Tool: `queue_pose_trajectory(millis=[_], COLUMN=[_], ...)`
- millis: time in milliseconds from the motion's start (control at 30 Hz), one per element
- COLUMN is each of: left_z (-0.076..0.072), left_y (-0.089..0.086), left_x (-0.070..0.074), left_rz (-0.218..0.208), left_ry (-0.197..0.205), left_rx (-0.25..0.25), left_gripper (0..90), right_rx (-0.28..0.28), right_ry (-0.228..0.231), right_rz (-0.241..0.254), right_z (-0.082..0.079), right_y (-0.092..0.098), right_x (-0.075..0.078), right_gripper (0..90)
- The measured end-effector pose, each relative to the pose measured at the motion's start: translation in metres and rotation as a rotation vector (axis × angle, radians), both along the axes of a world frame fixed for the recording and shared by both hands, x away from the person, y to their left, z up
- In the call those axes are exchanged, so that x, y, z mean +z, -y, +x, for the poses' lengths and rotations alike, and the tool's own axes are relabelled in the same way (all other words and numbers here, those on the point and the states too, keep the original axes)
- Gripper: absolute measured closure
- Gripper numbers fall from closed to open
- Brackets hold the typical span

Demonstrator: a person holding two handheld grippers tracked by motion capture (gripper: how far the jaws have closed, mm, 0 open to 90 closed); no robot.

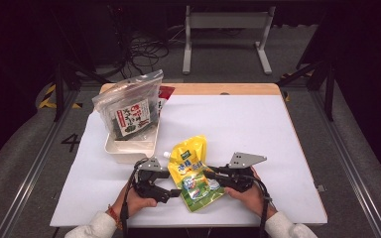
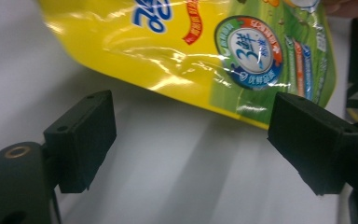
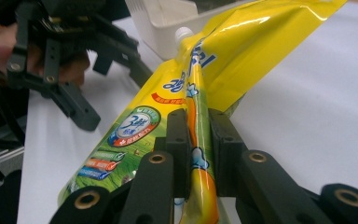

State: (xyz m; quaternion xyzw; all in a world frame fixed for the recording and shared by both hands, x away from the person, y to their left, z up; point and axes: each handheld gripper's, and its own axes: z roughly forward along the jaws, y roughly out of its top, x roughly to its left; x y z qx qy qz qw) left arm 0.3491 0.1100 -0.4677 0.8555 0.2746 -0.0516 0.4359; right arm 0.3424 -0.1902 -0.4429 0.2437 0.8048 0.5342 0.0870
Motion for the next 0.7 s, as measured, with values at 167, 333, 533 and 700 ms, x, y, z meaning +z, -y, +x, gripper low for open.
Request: queue_pose_trajectory(millis=[167,333,533,700], left_z=[-0.003,-0.006,-0.009,-0.011], left_y=[0.012,0.012,0.001,-0.005], left_x=[0.005,0.009,0.022,0.031], left_rz=[-0.044,-0.072,-0.139,-0.188], left_ry=[0.008,0.059,0.144,0.166], left_rx=[-0.038,0.008,0.036,0.013], left_gripper=[18.8,23.7,53.2,70.8], right_rx=[0.003,0.001,-0.013,-0.026], right_ry=[0.041,0.070,0.081,0.095], right_rz=[0.017,0.036,0.015,0.013], right_z=[-0.004,-0.006,-0.007,-0.009], right_y=[-0.003,-0.005,-0.011,-0.012], right_x=[0.002,0.003,0.001,0.006], right_gripper=[80.2,79.9,77.8,73.3])
